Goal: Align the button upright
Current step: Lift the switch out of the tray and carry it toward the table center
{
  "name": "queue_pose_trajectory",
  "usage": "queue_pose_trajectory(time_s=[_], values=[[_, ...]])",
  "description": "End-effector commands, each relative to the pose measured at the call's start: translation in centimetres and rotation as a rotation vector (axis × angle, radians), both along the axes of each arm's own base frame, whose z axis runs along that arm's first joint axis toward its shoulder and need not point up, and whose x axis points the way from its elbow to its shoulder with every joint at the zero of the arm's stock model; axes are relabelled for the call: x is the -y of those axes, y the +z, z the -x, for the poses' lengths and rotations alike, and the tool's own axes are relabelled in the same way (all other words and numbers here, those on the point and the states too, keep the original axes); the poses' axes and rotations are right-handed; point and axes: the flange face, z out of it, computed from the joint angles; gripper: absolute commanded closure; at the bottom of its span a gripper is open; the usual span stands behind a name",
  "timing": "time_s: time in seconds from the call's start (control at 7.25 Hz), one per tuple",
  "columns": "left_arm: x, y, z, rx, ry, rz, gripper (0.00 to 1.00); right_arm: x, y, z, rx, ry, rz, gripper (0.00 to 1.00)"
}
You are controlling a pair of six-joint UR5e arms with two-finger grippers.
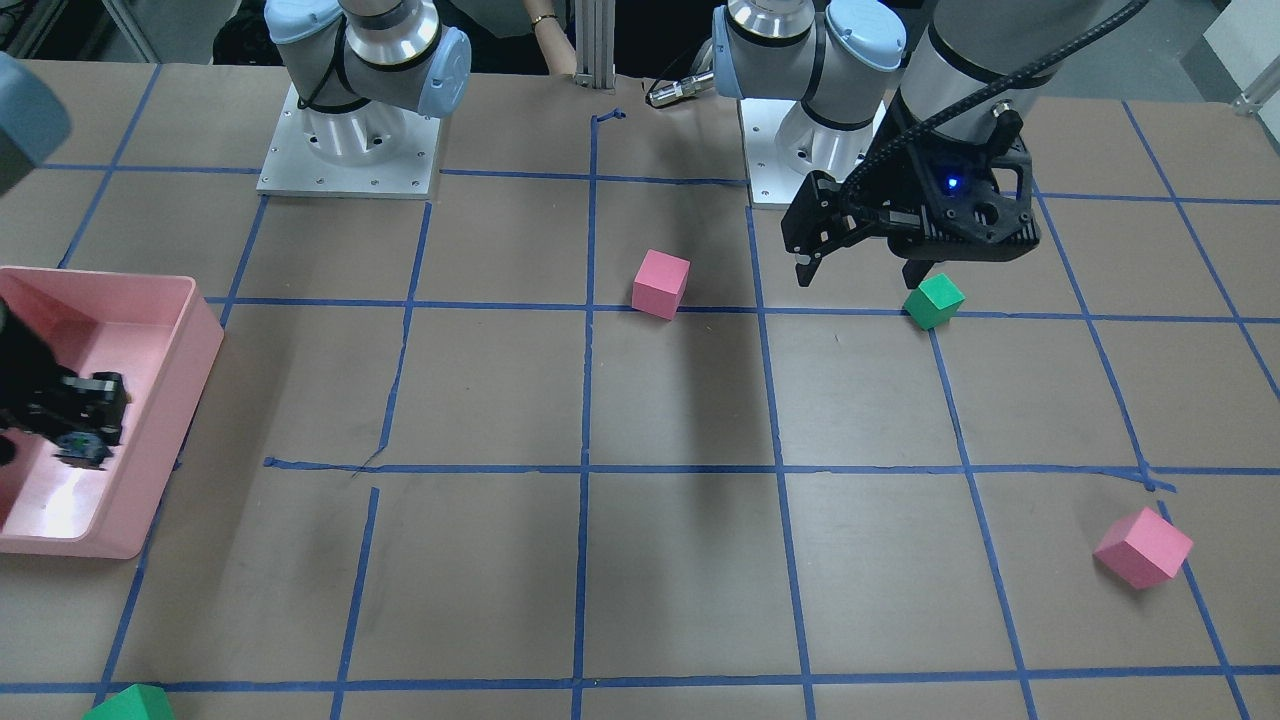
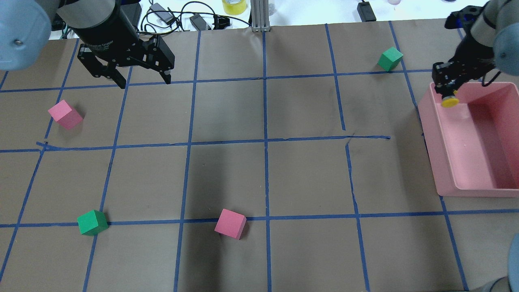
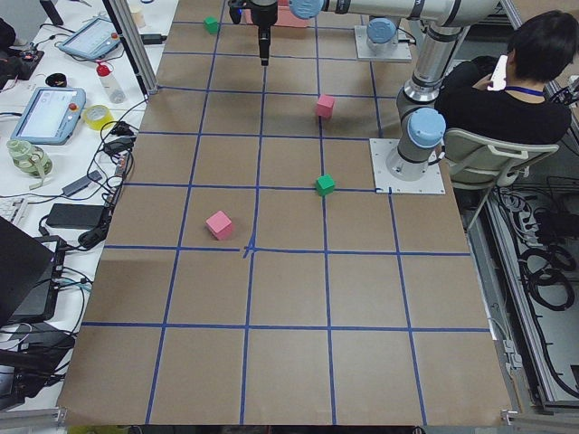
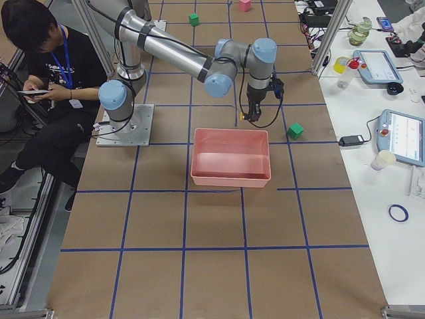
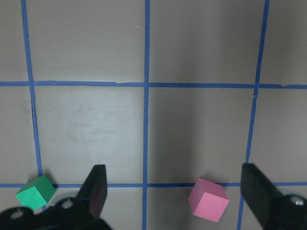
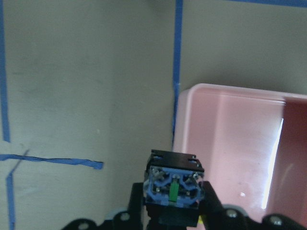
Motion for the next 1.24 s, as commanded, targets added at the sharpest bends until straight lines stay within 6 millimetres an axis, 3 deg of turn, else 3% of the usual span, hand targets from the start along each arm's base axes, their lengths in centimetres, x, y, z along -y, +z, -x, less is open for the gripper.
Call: queue_pose_trajectory(time_s=[0.0, 0.28, 0.55, 0.83, 1.1], values=[[0.0, 0.1, 0.0, 0.003, 0.0, 0.001, 0.0, 0.1, -0.4, -13.0, 0.026, -0.013, 0.029, 1.0], [-0.1, 0.0, 0.0, 0.001, 0.0, 0.0, 0.0, -0.8, -2.1, -21.3, 0.089, 0.006, 0.026, 1.0], [0.0, 0.1, 0.0, 0.003, 0.0, 0.001, 0.0, -2.3, -5.9, -31.2, 0.104, -0.02, 0.041, 1.0], [0.0, 0.1, 0.0, 0.003, 0.0, 0.001, 0.0, -3.5, -10.9, -37.6, 0.109, 0.038, 0.037, 1.0], [0.0, 0.1, 0.0, 0.004, -0.001, 0.001, 0.0, -5.3, -13.6, -42.0, 0.11, 0.03, 0.028, 1.0]])
